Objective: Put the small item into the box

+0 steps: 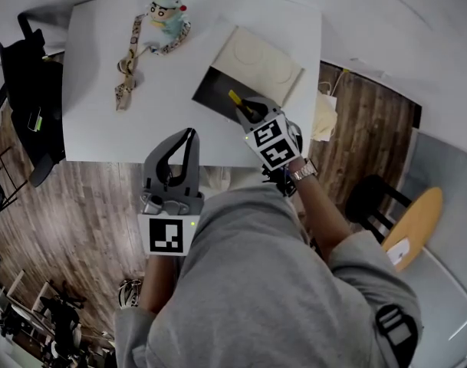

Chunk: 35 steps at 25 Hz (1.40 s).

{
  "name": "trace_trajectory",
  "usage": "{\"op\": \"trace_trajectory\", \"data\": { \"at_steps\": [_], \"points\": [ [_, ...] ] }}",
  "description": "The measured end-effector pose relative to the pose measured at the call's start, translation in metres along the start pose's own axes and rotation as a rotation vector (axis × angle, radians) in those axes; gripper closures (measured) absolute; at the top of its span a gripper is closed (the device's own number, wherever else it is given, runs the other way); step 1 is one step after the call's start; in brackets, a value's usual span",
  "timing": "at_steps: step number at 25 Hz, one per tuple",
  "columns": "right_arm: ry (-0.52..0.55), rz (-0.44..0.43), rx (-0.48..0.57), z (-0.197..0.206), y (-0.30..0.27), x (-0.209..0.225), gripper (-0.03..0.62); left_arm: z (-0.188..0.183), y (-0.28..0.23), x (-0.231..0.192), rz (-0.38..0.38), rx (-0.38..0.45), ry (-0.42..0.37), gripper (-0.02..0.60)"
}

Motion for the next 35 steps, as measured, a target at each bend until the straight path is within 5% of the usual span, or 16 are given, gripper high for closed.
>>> {"op": "trace_trajectory", "data": {
  "at_steps": [11, 35],
  "points": [
    [-0.013, -0.058, -0.125, 0.019, -0.045, 0.006, 0.514, 0.008, -0.001, 0.002, -0.062, -0.038, -0.030, 0.549],
    [0.024, -0.093, -0.290, 0.042, -0.096, 0.010, 0.514, 0.022, 0.009, -0.005, -0.210, -0.059, 0.050, 0.549]
  ]
}}
Point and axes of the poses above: the fingertips, and each gripper's own axes: y backward along the fingers, x to its right, z out of its underside, the point moved 5 cm from there along y, backward along the fingers, and after that the axes turned 1 degree about -z, right-handed, at the moved point
